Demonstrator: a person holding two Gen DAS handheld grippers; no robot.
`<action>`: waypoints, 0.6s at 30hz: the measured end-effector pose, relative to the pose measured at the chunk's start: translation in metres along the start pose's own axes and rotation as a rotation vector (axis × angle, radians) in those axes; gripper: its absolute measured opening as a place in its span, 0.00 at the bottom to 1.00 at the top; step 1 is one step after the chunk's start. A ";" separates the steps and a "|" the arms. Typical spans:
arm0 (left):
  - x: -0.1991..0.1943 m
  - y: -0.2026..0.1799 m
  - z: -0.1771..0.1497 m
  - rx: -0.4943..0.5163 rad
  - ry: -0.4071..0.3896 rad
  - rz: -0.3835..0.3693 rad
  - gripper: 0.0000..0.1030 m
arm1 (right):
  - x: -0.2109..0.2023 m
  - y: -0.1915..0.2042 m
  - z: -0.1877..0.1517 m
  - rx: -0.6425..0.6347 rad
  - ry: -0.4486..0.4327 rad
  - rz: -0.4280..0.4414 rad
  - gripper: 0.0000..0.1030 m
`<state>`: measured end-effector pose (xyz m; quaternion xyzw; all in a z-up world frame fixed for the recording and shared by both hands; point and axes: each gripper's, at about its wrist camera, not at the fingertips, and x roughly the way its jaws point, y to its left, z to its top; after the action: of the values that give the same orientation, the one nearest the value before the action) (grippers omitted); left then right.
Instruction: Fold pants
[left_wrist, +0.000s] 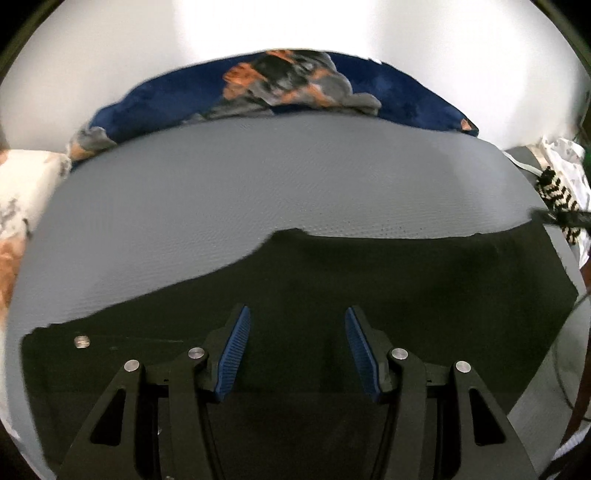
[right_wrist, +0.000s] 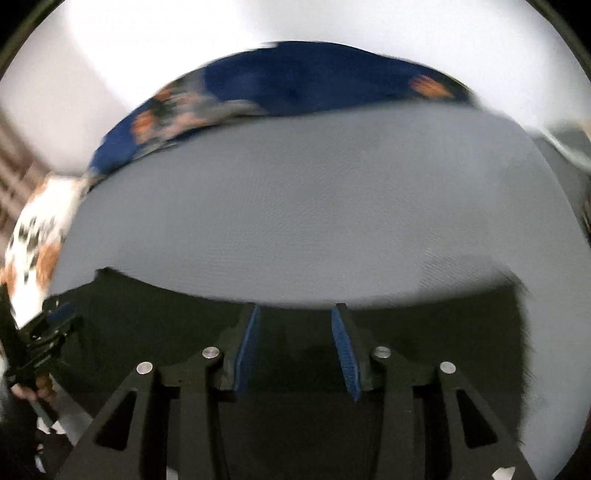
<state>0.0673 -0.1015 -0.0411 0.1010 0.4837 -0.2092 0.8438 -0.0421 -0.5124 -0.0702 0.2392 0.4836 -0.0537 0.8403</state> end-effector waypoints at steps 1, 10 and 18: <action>0.006 -0.004 0.003 -0.010 0.010 -0.008 0.53 | -0.005 -0.019 -0.005 0.032 0.005 0.010 0.38; 0.033 -0.013 0.004 -0.069 0.089 0.055 0.53 | -0.014 -0.170 -0.046 0.289 0.095 0.161 0.38; 0.049 -0.018 0.002 -0.094 0.143 0.100 0.53 | 0.007 -0.174 -0.048 0.208 0.097 0.302 0.28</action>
<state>0.0825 -0.1305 -0.0812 0.1000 0.5462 -0.1361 0.8205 -0.1328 -0.6427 -0.1569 0.3969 0.4740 0.0349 0.7852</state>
